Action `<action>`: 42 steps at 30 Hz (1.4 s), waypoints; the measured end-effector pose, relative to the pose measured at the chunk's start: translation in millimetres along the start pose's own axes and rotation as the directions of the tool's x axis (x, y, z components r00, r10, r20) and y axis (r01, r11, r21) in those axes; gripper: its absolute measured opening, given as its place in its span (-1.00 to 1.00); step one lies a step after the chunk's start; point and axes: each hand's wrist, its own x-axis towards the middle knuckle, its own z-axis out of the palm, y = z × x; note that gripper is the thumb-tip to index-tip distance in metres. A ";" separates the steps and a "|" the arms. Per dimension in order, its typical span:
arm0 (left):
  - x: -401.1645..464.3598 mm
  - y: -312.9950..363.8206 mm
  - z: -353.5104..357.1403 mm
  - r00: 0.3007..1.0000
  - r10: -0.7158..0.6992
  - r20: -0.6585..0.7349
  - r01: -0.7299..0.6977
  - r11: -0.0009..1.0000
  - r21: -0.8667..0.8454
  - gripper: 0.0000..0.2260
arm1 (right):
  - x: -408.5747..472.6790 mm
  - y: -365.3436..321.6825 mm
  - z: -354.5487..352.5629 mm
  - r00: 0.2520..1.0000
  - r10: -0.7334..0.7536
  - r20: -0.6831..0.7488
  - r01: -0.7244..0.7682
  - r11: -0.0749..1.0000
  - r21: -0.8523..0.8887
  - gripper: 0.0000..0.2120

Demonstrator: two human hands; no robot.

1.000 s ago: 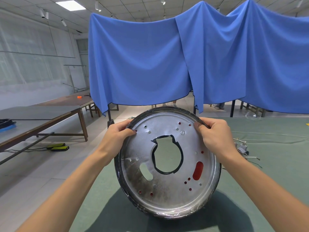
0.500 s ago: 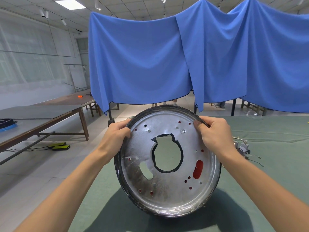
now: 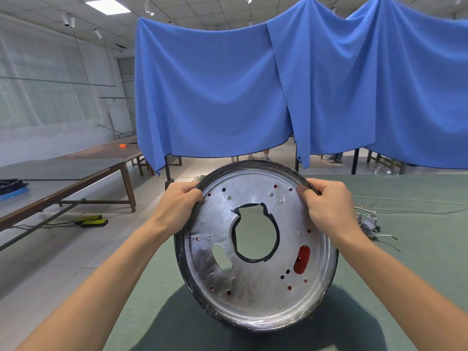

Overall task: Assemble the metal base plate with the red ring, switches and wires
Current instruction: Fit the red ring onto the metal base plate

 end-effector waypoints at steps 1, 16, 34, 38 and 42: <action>0.7 -0.3 0.2 1.000 -0.004 -0.007 0.004 1.000 0.014 -0.79 | -0.7 0.0 -0.4 1.000 0.007 0.003 -0.007 1.000 0.003 -0.78; 2.2 1.9 2.9 0.999 0.013 -0.038 -0.012 0.999 0.038 -0.79 | 0.3 4.7 0.0 1.000 0.002 -0.024 -0.003 0.999 -0.041 -0.77; 1.8 -17.3 4.4 0.991 -0.130 -0.029 0.126 0.985 -0.115 -0.75 | -4.9 8.3 -8.5 0.991 0.041 0.131 -0.055 0.993 0.102 -0.78; 0.0 -28.3 4.9 0.976 -0.197 -0.099 0.181 0.973 -0.146 -0.89 | -15.2 19.2 -9.2 0.988 0.121 0.095 -0.136 0.976 0.170 -0.86; -1.7 -35.4 4.2 0.962 -0.242 -0.126 0.211 0.952 -0.220 -0.85 | -18.7 26.1 -7.3 0.974 0.143 0.175 -0.162 0.982 0.102 -0.94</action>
